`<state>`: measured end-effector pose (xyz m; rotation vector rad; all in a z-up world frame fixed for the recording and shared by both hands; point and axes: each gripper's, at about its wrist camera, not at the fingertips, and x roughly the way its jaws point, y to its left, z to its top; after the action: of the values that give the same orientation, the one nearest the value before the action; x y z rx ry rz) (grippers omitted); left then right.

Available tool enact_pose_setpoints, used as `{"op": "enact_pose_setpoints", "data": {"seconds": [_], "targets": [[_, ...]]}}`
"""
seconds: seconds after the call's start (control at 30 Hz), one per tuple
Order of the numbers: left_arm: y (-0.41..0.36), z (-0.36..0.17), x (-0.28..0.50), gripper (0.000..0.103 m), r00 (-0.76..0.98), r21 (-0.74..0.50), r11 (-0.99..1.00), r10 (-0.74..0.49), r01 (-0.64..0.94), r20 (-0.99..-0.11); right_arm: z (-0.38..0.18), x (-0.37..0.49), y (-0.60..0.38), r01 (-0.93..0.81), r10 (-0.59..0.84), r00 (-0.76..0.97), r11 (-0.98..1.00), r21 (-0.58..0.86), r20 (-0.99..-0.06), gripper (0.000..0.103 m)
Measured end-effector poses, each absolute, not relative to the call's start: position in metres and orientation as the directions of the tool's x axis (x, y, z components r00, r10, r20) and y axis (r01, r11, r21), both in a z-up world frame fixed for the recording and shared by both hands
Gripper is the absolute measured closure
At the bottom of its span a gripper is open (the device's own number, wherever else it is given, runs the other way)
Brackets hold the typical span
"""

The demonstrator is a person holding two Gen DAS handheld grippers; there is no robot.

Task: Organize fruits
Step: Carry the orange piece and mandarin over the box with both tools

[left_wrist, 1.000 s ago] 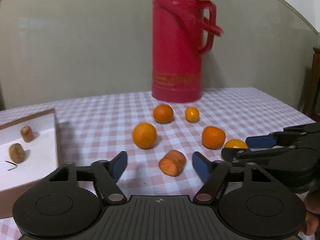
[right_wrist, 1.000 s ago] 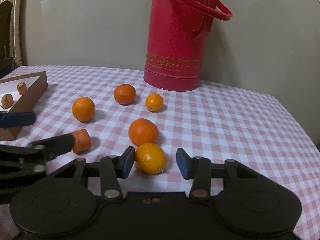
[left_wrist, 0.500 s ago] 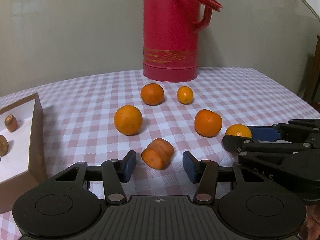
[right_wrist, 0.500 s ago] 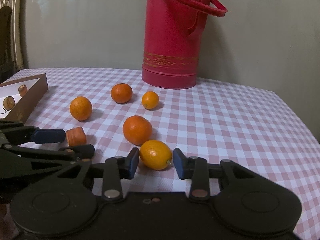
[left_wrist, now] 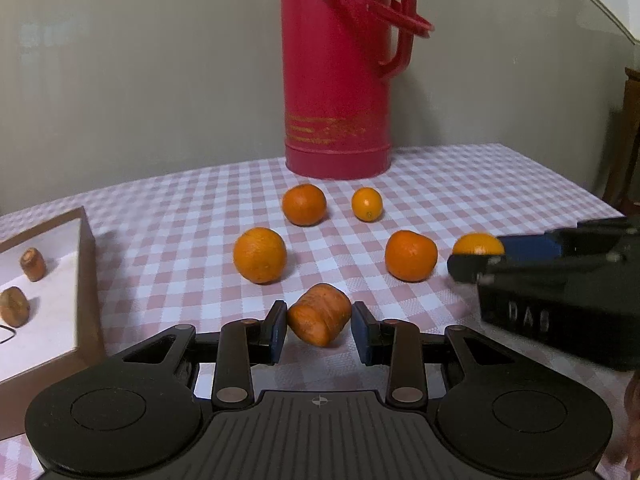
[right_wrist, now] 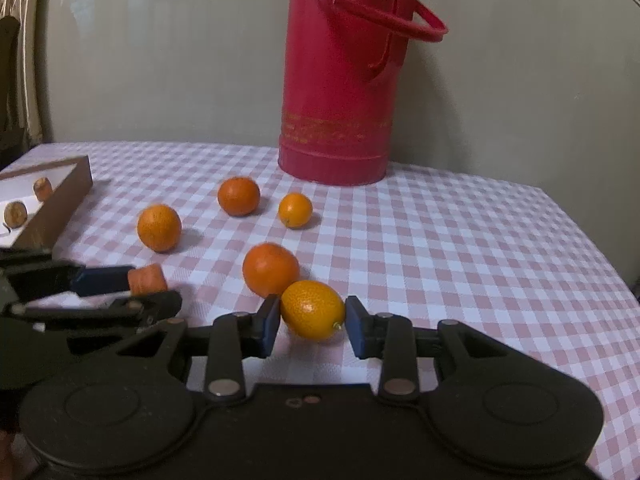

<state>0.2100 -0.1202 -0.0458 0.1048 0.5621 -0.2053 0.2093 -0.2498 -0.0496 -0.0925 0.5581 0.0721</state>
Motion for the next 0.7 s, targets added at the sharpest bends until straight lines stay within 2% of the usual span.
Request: {"op": "enact_pose_setpoints", "data": {"seconds": [0.7], "targets": [[-0.076,-0.018,0.141,0.068,0.879,0.03,0.986,-0.131,0.162,-0.458,-0.018,0.15,-0.224,-0.158,0.091,0.888,0.981,-0.113,-0.451,0.076]]}}
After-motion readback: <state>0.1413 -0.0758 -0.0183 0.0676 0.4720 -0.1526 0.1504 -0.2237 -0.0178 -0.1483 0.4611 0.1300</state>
